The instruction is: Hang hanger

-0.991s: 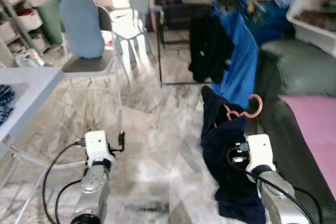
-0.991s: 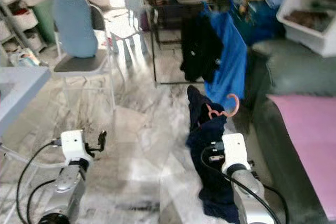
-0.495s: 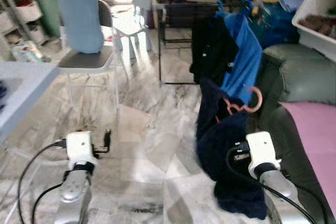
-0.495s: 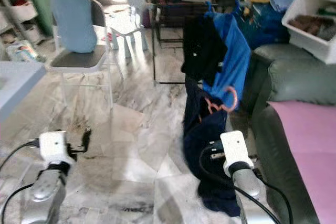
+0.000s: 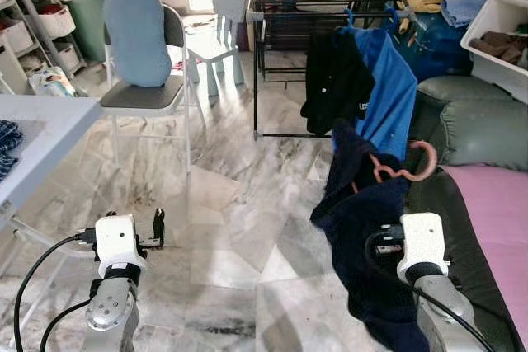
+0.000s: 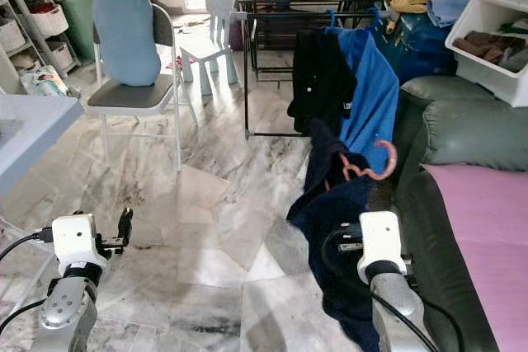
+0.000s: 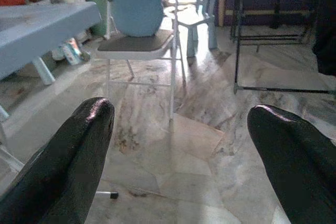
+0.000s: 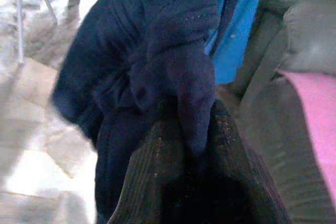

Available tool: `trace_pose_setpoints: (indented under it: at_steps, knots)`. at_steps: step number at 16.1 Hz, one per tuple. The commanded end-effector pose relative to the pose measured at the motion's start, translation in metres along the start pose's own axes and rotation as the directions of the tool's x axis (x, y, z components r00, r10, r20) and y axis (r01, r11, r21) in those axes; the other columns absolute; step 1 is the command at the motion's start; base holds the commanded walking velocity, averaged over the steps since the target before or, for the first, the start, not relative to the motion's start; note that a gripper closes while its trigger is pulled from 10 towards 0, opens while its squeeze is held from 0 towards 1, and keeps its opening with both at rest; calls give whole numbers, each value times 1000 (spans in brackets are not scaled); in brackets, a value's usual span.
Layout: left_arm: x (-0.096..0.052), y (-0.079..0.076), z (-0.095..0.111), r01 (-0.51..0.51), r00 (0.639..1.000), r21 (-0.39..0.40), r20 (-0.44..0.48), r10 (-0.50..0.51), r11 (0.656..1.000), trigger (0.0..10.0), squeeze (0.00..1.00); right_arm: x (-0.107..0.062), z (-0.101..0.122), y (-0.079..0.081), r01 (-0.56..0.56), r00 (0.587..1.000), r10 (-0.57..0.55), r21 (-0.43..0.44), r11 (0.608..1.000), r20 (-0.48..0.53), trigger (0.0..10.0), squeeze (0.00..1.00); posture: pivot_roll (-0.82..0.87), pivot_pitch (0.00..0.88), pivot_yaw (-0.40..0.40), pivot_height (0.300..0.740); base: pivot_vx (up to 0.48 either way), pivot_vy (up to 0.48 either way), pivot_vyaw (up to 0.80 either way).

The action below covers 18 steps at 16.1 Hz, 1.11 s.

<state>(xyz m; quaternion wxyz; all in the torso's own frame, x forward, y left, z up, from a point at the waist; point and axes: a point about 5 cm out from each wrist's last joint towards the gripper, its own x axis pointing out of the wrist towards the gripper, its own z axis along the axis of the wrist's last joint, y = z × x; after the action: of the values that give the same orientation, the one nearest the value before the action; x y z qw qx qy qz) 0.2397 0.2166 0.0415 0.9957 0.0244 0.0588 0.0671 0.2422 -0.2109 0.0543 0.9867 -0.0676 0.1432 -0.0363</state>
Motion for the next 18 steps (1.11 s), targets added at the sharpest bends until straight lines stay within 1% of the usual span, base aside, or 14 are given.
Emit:
trace_pose_setpoints:
  at_steps: [1, 2, 3, 5, 6, 7, 9, 10, 11, 14, 18]
  knots:
    - [-3, -1, -7, 43, 998, -33, -39, -44, 999, 10000, 0, 6, 15, 3, -19, 998, 16, 61, 998, 56, 10000, 0, -140, 0, 29, 740, 0, 0, 0]
    - [-7, -6, -7, 121, 992, -75, -32, -124, 990, 10000, 0, 5, 14, 4, -31, 998, 26, 96, 995, 50, 10000, 0, -141, 0, 29, 740, 0, 0, 0]
    - [-9, -5, -9, 122, 992, -55, -35, -124, 991, 10000, 0, 5, 14, 4, -32, 998, 26, 121, 992, 49, 10000, 0, -143, 0, 32, 740, 0, 0, 0]
    - [-13, 2, -17, 118, 991, -47, -59, -121, 992, 10000, 0, 3, 12, 3, -30, 999, 24, 137, 990, 45, 10000, 0, -147, 0, 30, 740, 0, 0, 0]
    - [-15, 3, -18, 126, 990, -60, -61, -129, 990, 10000, 0, 2, 12, 3, -32, 999, 25, 177, 984, 43, 10000, 0, -148, 0, 29, 740, 0, 0, 0]
    - [-17, 5, -19, 127, 989, -63, -64, -131, 990, 10000, 0, 1, 12, 2, -38, 999, 30, 194, 980, 44, 10000, 0, -149, 0, 30, 740, 0, 0, 0]
    - [-17, 4, -17, 128, 990, -71, -52, -132, 989, 10000, 0, 1, 12, 3, -54, 998, 43, 237, 970, 52, 10000, 0, -147, 0, 27, 740, 0, 0, 0]
    - [-16, 2, -15, 128, 991, -76, -42, -131, 989, 10000, 0, 1, 13, 4, -71, 996, 59, 241, 968, 61, 10000, 0, -147, 0, 27, 740, 0, 0, 0]
    - [-15, 1, -14, 127, 991, -81, -34, -130, 989, 10000, 0, 2, 15, 5, -81, 996, 68, 221, 972, 65, 10000, 0, -147, 0, 27, 740, 0, 0, 0]
    - [-14, -3, -12, 130, 991, -94, -24, -133, 987, 10000, 0, 4, 17, 5, -82, 995, 68, 207, 975, 73, 10000, 0, -144, 0, 24, 740, 0, 0, 0]
    - [-15, -4, -12, 126, 992, -101, -20, -128, 987, 10000, 0, 4, 18, 3, -80, 995, 65, 196, 977, 82, 10000, 0, -144, 0, 24, 740, 0, 0, 0]
